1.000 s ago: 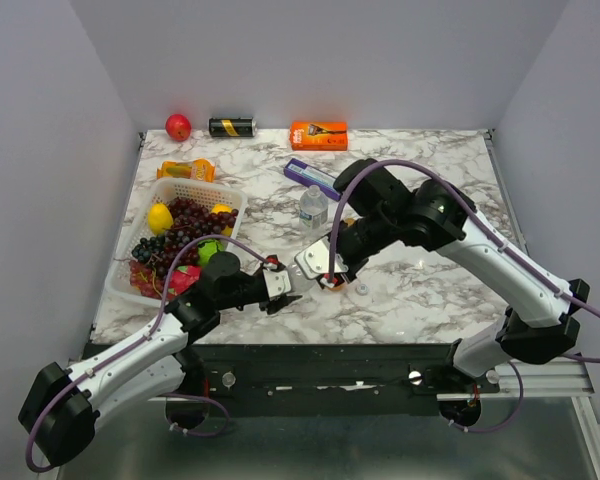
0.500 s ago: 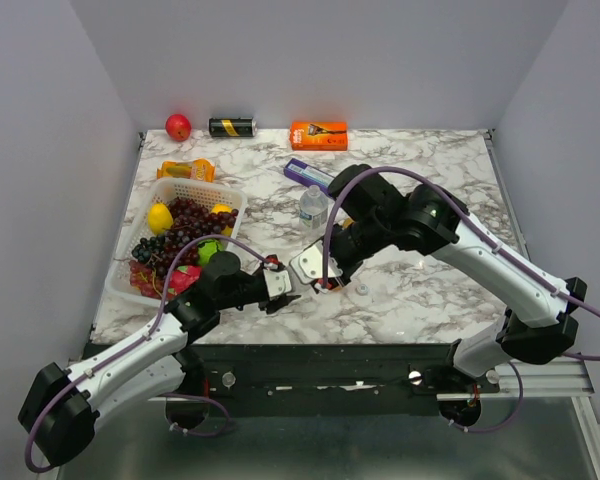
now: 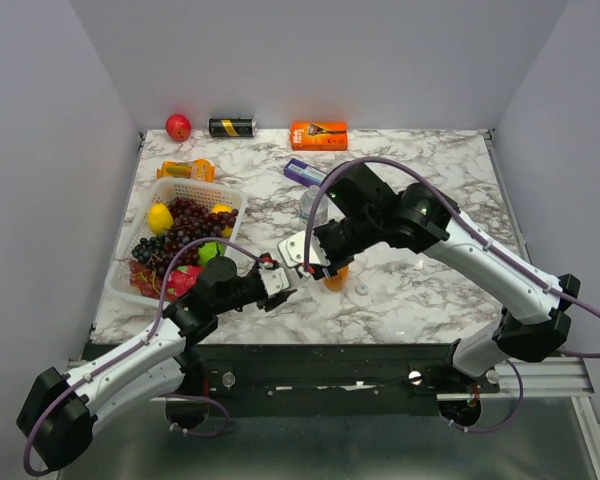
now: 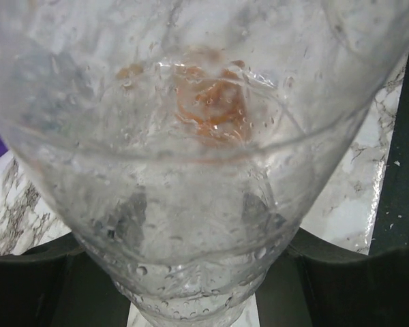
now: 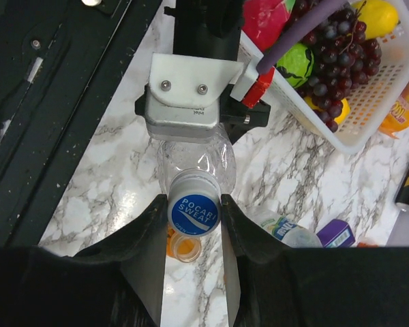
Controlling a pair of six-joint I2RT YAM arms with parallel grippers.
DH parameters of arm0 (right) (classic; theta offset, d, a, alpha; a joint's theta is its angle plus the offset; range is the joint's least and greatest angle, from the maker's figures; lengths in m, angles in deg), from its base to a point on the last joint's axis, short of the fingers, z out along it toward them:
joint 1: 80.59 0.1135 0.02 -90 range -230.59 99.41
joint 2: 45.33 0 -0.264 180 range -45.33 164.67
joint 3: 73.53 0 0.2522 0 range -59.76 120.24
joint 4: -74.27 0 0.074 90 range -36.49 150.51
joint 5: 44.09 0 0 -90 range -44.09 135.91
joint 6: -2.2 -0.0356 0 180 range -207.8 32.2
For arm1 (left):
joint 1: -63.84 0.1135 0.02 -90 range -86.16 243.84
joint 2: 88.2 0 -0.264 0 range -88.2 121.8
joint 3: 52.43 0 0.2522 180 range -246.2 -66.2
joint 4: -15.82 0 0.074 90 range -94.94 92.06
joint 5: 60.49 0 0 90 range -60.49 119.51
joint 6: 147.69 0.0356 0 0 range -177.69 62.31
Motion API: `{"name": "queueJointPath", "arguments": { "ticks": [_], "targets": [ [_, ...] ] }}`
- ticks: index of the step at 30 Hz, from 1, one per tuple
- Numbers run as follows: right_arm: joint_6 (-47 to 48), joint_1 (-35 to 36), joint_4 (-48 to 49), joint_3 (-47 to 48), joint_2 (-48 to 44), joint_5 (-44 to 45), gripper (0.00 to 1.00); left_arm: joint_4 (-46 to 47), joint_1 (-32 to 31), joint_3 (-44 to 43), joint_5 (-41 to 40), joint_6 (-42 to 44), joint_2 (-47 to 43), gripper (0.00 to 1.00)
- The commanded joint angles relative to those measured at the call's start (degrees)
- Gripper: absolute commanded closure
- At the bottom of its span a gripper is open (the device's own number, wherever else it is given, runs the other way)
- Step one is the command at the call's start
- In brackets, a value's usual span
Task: Screw on the bottle caps
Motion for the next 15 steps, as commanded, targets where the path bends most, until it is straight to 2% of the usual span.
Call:
{"name": "queueJointPath", "arguments": {
  "ticks": [1,6,15],
  "targets": [
    [-8.0,-0.5,2.0,-1.3,2.7,0.9,0.75,13.0,-0.3,-0.6,-5.4,-5.2,-1.9,1.00],
    [-15.2,-1.0,4.2,-0.1,4.6,2.6,0.75,15.3,-0.4,-0.3,-8.6,-9.3,-2.4,1.00],
    [-25.1,-2.0,1.2,8.5,11.1,2.6,0.75,19.3,-0.7,1.5,-16.1,-11.2,-3.2,1.00]
  ]
}}
